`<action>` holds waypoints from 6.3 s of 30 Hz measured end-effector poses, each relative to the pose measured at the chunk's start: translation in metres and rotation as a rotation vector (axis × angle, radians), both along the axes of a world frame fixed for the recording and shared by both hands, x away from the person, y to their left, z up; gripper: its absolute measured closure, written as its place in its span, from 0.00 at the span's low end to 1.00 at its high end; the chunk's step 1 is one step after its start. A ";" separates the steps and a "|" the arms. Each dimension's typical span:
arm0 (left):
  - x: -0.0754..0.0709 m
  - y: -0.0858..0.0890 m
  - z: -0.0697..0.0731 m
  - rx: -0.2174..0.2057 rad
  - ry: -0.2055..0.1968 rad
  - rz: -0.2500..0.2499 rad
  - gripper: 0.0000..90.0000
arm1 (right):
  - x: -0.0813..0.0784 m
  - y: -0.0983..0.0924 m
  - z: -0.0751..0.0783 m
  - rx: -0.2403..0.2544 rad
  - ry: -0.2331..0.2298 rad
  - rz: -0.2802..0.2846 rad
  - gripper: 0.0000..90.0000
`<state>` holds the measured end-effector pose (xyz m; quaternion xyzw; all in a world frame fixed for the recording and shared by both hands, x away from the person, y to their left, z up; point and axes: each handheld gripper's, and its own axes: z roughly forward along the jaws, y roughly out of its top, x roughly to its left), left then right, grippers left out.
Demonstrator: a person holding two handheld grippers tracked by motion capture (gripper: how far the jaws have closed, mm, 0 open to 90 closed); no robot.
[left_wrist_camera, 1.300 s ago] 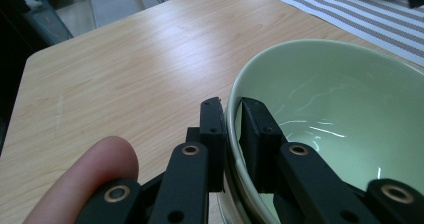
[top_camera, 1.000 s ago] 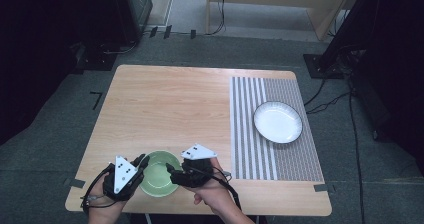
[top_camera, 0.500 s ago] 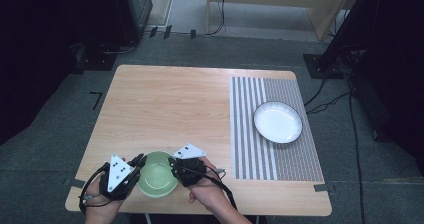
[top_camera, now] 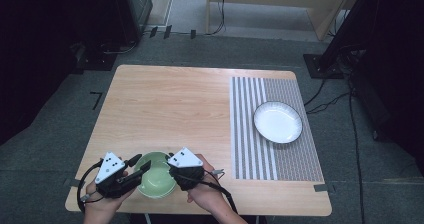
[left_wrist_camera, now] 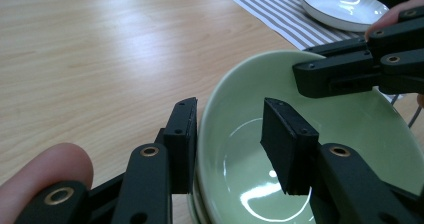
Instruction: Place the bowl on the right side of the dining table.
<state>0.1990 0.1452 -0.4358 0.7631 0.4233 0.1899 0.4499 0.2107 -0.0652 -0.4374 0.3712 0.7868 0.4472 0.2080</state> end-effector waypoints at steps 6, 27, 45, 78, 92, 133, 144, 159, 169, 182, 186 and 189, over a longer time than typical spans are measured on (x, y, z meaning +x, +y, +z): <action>0.002 -0.003 -0.002 0.007 0.027 -0.002 0.58 | -0.006 0.001 0.001 -0.016 -0.080 0.010 0.94; -0.015 -0.014 0.001 0.187 -0.214 0.056 0.94 | -0.002 -0.006 0.010 -0.034 -0.076 0.053 0.89; -0.026 -0.016 0.005 0.189 -0.336 0.064 0.94 | 0.018 -0.004 0.005 0.025 0.157 0.003 0.92; -0.019 0.025 0.001 -0.230 -0.283 0.031 0.01 | 0.009 -0.028 0.025 0.063 0.022 -0.075 0.93; -0.022 0.033 -0.004 -0.231 -0.299 0.044 0.00 | 0.012 -0.038 0.028 0.079 0.017 -0.099 0.93; 0.031 0.091 -0.077 0.057 0.059 0.379 0.00 | 0.022 -0.100 0.039 0.144 0.024 -0.218 0.93; 0.037 0.088 -0.081 0.100 0.143 0.372 0.00 | 0.026 -0.122 0.049 0.178 0.003 -0.262 0.93; 0.041 0.083 -0.083 0.179 0.179 0.372 0.00 | 0.036 -0.156 0.055 0.217 -0.001 -0.348 0.93; 0.041 0.083 -0.083 0.179 0.178 0.373 0.00 | 0.043 -0.174 0.053 0.235 0.013 -0.397 0.93; 0.041 0.083 -0.083 0.179 0.177 0.373 0.00 | 0.054 -0.201 0.046 0.263 0.037 -0.470 0.93; 0.041 0.083 -0.083 0.179 0.178 0.373 0.00 | 0.058 -0.211 0.042 0.269 0.046 -0.498 0.93; 0.041 0.083 -0.083 0.180 0.178 0.372 0.00 | 0.060 -0.216 0.040 0.274 0.048 -0.512 0.93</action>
